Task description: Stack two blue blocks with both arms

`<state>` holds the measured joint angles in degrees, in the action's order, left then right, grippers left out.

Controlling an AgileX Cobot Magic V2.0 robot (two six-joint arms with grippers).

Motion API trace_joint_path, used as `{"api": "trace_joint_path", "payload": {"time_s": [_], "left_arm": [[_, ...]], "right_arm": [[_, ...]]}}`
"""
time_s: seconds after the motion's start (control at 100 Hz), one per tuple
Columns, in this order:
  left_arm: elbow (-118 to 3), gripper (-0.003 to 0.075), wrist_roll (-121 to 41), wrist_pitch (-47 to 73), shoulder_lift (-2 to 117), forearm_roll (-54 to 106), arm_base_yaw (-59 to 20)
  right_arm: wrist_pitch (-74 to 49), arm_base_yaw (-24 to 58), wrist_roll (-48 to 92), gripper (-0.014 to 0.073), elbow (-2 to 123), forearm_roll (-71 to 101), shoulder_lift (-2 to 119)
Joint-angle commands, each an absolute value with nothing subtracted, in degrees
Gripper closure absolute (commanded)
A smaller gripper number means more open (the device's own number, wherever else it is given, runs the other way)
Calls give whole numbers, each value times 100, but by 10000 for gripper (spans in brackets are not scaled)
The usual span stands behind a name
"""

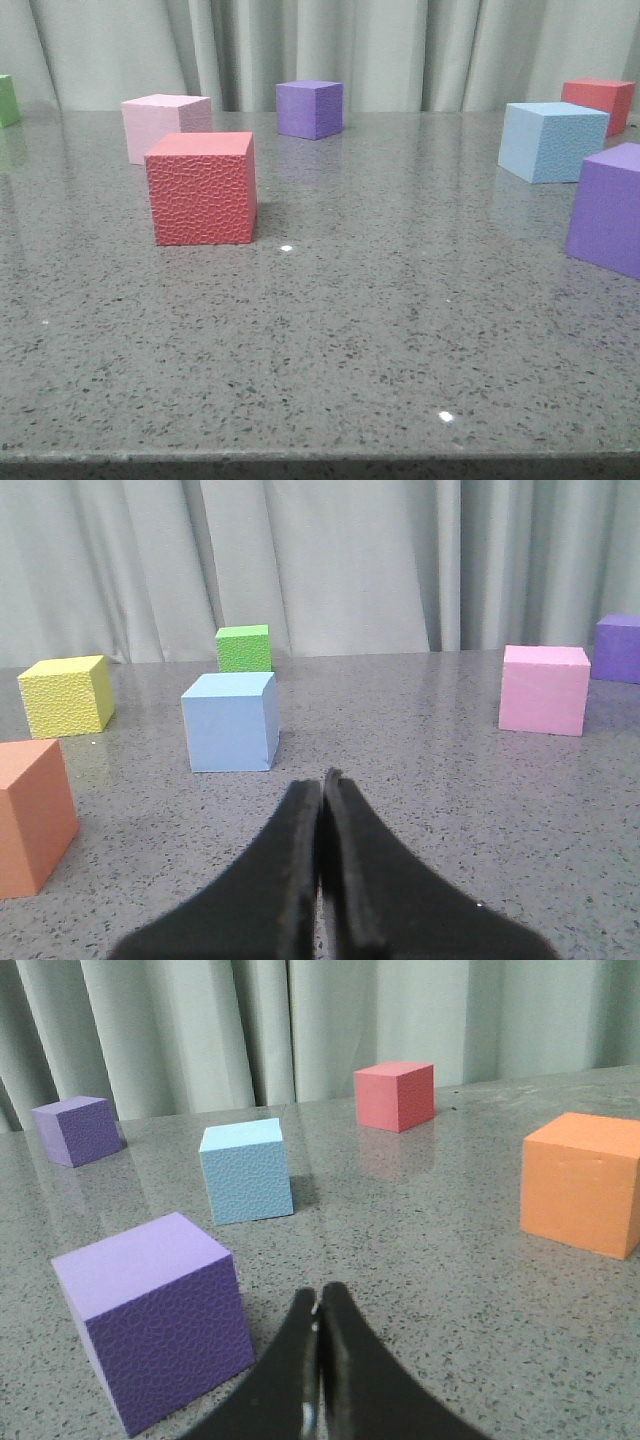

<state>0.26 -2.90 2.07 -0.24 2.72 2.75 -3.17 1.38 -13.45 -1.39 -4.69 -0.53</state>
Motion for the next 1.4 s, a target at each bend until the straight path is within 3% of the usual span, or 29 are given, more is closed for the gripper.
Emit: {"api": "trace_joint_path", "payload": {"time_s": [0.0,0.48,1.03,1.14,1.25,1.39], "left_arm": [[40,739,-286,-269,-213,331,270],[-541,739,-286,-162,-98,331,270],[-3618,739,-286,1639,2374,331,270],[-4009,733,-286,1830,2905,331,270],[-4196,651,-286,1766,3228,331,270],[-4232,391,-286,1670,3331,331,270]], "right_arm": [[110,104,-1284,707,-41,-482,-179],[0,104,-1284,705,311,-482,-106],[-2910,104,-1279,692,3395,-482,2186],[-3283,104,-1279,633,3891,-482,2740],[-3309,104,-1279,491,4139,-482,3116],[-3236,104,-1279,277,4206,-482,3332]]}}
